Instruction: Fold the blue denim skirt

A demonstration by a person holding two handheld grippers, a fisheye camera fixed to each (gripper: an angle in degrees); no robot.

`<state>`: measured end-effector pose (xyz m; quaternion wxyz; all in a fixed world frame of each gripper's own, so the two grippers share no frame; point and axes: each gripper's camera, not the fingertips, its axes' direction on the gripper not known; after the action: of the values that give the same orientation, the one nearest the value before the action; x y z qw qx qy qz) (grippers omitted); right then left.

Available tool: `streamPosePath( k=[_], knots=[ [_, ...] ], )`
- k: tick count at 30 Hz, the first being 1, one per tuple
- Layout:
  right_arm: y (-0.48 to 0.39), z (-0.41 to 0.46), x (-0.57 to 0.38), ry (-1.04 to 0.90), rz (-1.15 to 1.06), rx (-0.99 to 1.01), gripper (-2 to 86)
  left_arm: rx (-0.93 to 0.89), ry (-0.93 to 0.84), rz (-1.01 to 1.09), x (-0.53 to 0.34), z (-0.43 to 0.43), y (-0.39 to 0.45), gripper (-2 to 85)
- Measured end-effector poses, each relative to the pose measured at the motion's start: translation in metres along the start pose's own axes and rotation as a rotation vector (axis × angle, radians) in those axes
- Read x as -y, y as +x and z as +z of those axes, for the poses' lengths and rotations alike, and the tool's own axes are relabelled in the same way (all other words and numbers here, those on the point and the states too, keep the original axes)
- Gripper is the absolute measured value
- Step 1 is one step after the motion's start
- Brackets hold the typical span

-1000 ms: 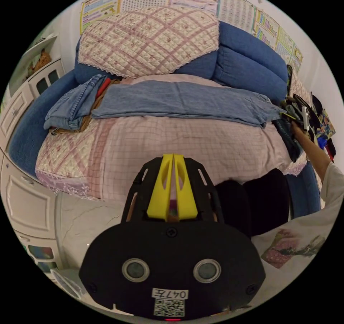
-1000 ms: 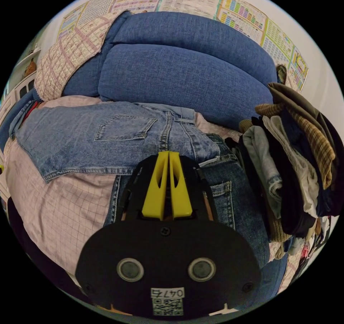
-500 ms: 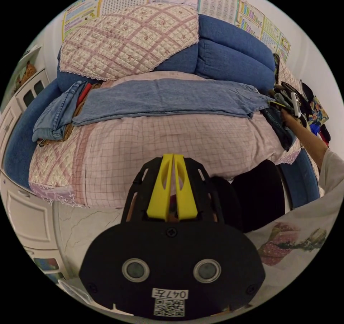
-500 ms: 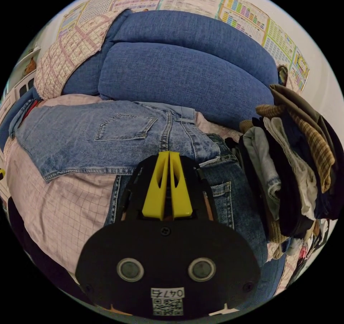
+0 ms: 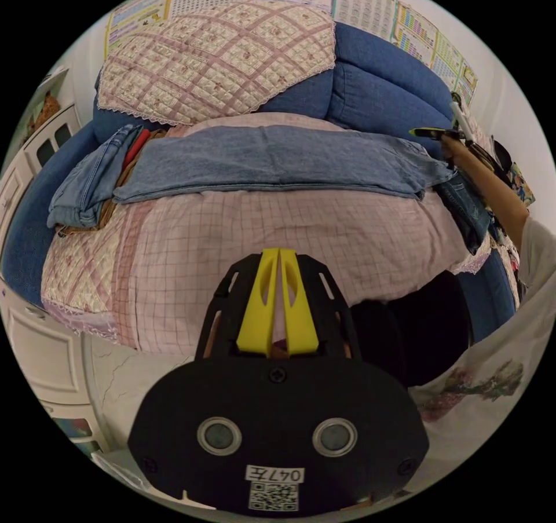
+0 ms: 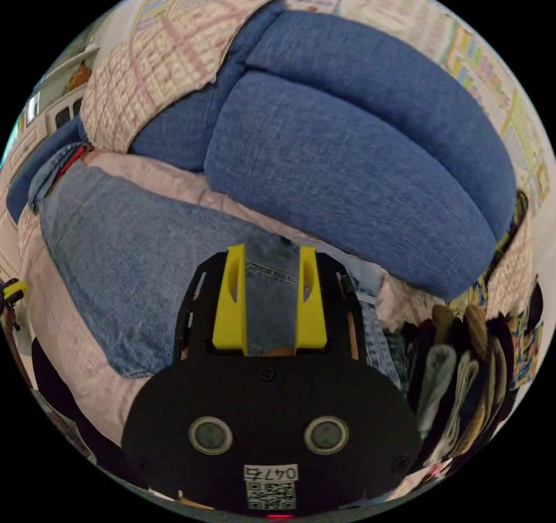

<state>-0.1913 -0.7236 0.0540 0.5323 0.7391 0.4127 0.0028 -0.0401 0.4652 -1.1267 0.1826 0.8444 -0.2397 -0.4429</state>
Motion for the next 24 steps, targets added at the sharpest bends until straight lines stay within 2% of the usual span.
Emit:
streamPosePath(
  k=[7, 9, 13, 17, 22, 24],
  knots=[
    [-0.013, 0.044, 0.087, -0.238, -0.192, -0.126, 10.1, 0.011, -0.035, 0.021, 0.085, 0.006, -0.012, -0.9],
    [-0.010, 0.037, 0.100, -0.264, -0.228, -0.065, 6.4, -0.002, -0.044, 0.009, 0.110, 0.002, -0.029, -0.9],
    [-0.017, -0.001, 0.101, -0.240, -0.326, -0.134, 0.6, -0.004, -0.033, -0.008, 0.147, -0.021, -0.057, -1.0],
    [-0.029, -0.096, 0.060, -0.070, -0.412, -0.258, -0.4, 0.034, -0.025, 0.011, 0.191, -0.065, -0.095, -0.9],
    [-0.027, -0.267, -0.061, 0.266, -0.297, -0.148, -0.6, 0.064, 0.087, -0.120, 0.228, -0.145, -0.189, -0.7],
    [-0.036, -0.332, -0.139, 0.372, -0.272, -0.112, -0.6, 0.021, 0.161, -0.254, 0.239, -0.188, -0.259, 0.1]
  ],
)
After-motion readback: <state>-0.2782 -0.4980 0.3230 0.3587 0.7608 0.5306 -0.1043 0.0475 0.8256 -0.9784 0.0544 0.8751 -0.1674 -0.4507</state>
